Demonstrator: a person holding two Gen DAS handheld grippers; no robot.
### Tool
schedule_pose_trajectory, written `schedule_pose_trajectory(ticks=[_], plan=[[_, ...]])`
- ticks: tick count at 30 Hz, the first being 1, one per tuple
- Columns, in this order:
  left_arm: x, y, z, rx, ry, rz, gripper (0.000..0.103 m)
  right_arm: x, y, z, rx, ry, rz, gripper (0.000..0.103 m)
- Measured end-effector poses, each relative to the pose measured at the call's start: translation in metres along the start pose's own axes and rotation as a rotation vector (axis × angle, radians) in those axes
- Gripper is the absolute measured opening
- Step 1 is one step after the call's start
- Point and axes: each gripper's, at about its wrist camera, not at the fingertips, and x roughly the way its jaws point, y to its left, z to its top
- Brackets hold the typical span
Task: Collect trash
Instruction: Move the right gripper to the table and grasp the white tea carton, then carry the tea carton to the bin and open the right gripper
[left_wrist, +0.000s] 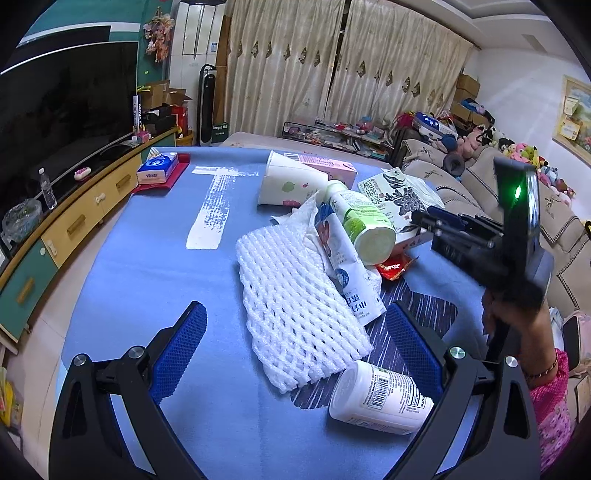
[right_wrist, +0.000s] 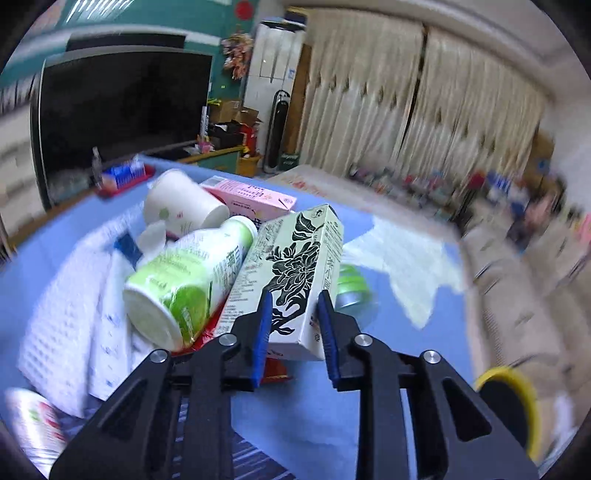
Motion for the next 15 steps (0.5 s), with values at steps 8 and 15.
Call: schedule_pose_trajectory(ticks=[8, 15], plan=[[0.006, -0.002, 0.0, 0.01, 0.012, -0.009, 0.096, 0.031, -0.022, 0.024, 0.148, 0.084, 0.087, 0.06], [0.004, -0.003, -0.001, 0.014, 0.011, -0.01, 0.096, 0.02, -0.02, 0.027, 0.26, 0.071, 0.07, 0.051]])
